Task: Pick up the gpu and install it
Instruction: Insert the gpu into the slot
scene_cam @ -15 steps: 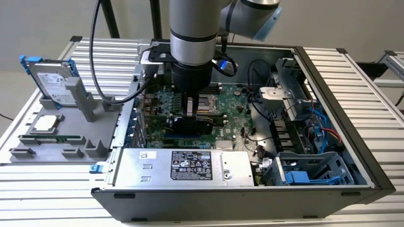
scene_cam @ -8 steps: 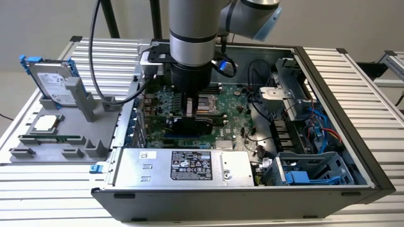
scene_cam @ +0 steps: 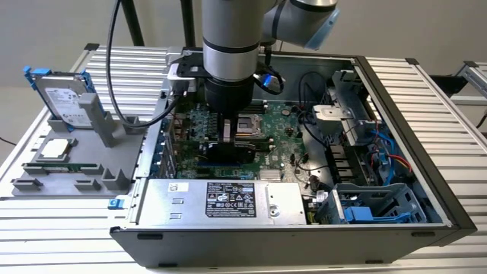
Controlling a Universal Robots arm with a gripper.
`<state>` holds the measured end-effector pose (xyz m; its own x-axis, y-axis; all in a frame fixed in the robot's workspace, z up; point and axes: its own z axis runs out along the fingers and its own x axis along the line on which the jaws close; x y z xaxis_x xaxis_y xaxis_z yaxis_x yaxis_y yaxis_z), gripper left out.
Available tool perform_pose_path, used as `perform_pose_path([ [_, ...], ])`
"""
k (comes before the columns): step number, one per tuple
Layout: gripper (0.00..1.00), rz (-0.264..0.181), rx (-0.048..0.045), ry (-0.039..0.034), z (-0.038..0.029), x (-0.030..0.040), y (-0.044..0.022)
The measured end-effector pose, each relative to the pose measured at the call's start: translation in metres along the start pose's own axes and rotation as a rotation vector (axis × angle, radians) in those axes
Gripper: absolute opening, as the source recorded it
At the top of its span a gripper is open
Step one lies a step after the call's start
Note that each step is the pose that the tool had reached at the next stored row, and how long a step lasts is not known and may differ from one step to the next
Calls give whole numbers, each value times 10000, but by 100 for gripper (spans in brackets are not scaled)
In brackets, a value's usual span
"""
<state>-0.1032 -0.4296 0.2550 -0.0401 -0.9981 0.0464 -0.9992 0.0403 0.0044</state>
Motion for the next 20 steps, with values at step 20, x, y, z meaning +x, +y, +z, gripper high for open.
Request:
perform_pose_path([
  [20,0,0,-3,-15,71,33,-1],
])
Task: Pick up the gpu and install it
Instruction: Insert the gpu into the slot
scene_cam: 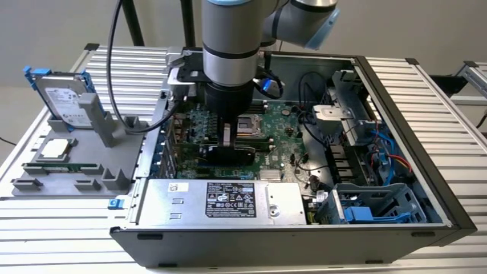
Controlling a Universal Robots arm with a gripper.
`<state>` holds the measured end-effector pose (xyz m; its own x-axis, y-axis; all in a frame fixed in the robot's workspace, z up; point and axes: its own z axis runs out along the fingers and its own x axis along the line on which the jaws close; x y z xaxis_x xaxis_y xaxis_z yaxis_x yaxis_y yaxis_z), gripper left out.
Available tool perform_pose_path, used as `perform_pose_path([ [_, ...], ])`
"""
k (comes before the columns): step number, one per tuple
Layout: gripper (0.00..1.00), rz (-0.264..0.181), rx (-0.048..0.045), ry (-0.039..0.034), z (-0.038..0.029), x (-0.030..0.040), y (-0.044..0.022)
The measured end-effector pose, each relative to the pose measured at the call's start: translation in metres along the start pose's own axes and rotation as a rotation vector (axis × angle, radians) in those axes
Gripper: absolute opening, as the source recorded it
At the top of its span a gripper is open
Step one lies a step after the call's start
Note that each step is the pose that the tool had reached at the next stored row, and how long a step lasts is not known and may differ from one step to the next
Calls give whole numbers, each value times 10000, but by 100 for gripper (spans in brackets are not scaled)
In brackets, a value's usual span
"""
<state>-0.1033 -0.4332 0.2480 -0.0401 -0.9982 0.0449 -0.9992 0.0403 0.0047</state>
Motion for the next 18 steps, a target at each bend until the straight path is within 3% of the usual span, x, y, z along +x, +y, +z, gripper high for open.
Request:
perform_pose_path([
  [4,0,1,-4,-5,39,-2,1],
  [13,0,1,14,-18,50,-4,-1],
  [14,100,0,11,-19,51,-4,-1],
  [18,100,-1,-2,-2,40,-1,-3],
])
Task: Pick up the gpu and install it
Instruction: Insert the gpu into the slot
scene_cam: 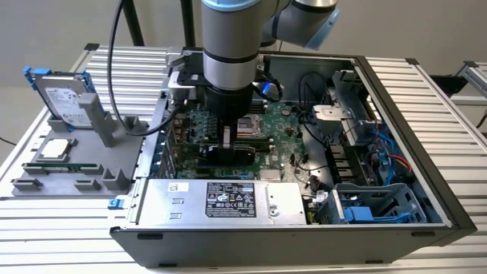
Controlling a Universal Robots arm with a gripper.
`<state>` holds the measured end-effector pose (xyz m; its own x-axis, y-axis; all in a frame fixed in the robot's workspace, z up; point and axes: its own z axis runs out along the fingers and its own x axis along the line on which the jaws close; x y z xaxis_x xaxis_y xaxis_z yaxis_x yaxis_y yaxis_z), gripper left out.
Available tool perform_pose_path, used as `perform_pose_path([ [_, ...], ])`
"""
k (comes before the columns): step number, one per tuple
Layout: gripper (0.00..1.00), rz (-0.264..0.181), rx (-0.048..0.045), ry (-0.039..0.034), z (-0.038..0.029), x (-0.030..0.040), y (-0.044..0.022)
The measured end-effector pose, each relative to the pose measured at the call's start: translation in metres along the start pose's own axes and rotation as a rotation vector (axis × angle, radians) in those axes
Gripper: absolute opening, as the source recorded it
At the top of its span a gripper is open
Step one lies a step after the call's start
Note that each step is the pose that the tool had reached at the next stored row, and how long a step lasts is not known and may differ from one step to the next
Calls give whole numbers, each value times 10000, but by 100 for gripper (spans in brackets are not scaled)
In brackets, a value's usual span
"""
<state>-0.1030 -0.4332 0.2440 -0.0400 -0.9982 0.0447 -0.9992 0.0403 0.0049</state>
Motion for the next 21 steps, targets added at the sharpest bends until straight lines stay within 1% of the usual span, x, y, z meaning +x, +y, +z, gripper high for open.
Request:
perform_pose_path([
  [1,100,8,0,-1,-30,1,1],
  [10,100,15,0,-2,-431,19,3],
  [11,100,14,1,-1,-441,20,3],
  [12,0,15,2,-4,-444,20,3],
  [21,0,14,1,-4,-477,21,3],
])
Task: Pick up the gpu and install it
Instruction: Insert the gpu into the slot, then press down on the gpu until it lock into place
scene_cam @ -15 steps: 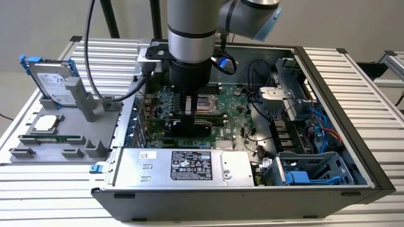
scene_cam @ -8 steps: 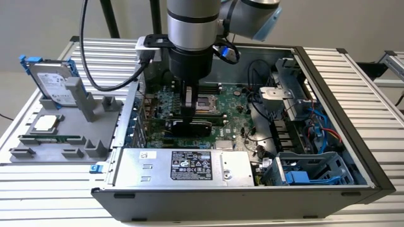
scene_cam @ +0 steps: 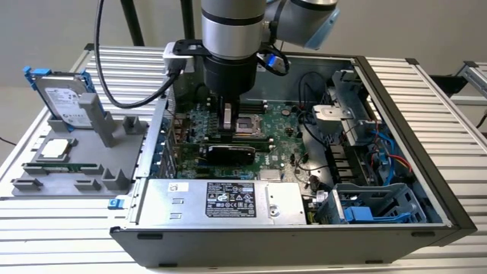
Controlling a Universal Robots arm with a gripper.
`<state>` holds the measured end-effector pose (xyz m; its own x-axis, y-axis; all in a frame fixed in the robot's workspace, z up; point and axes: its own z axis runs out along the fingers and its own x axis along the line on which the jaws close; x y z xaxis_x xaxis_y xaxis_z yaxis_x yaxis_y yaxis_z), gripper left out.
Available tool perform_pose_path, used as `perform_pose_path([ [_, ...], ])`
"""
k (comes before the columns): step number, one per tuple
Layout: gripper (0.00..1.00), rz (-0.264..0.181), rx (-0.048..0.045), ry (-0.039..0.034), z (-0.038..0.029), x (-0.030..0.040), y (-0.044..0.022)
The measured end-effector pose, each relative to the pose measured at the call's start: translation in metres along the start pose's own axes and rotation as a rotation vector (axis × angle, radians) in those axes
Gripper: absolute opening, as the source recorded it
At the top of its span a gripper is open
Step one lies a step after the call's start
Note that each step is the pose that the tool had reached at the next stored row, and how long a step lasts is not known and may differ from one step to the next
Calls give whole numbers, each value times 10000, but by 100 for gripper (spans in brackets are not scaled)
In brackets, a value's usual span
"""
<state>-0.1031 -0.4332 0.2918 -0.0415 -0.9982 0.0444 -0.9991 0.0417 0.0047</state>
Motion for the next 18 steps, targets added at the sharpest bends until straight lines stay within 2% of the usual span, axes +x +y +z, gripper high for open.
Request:
perform_pose_path([
  [18,0,0,0,0,-66,3,0],
])
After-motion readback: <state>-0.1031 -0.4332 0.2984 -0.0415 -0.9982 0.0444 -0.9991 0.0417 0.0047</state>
